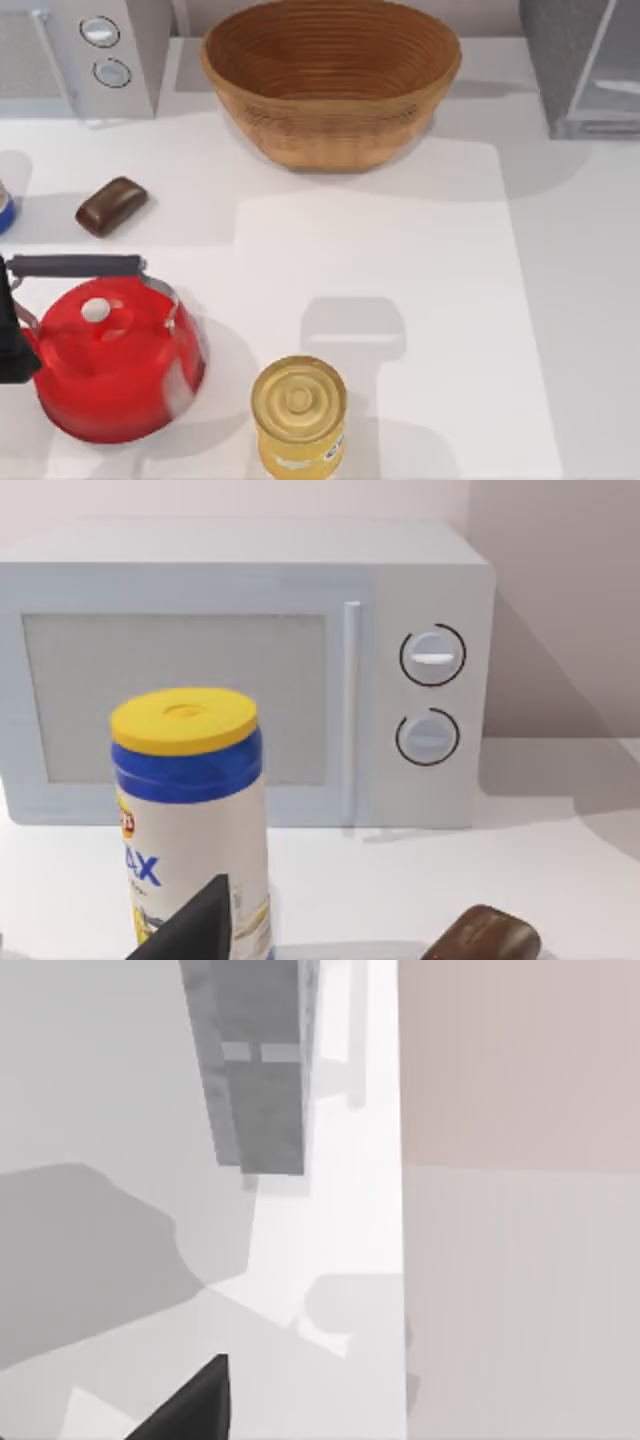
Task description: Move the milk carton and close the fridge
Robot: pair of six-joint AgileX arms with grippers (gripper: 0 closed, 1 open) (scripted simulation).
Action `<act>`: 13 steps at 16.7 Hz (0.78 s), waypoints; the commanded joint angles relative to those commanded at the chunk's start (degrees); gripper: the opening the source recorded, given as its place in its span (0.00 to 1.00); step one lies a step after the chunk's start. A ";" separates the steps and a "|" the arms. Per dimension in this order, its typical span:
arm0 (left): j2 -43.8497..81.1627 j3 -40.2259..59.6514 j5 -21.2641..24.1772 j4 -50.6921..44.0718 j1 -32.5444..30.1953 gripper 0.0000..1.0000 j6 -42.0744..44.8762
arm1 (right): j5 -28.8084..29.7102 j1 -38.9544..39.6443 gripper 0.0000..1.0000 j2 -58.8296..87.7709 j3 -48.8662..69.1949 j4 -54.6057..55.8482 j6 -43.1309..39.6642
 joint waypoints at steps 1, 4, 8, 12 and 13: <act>0.00 0.00 0.00 0.00 0.00 1.00 0.00 | 0.00 0.00 1.00 0.00 0.00 0.00 0.00; 0.00 0.00 0.00 0.00 0.00 1.00 0.00 | 0.09 0.23 1.00 -0.14 -0.18 0.12 0.05; 0.00 0.00 0.00 0.00 0.00 1.00 0.00 | 0.86 3.52 1.00 -0.10 -0.30 3.60 3.43; 0.00 0.00 0.00 0.00 0.00 1.00 0.00 | 2.78 12.06 1.00 0.06 -0.61 14.21 15.41; 0.00 0.00 0.00 0.00 0.00 1.00 0.00 | 3.29 14.47 1.00 0.10 -0.70 17.69 19.60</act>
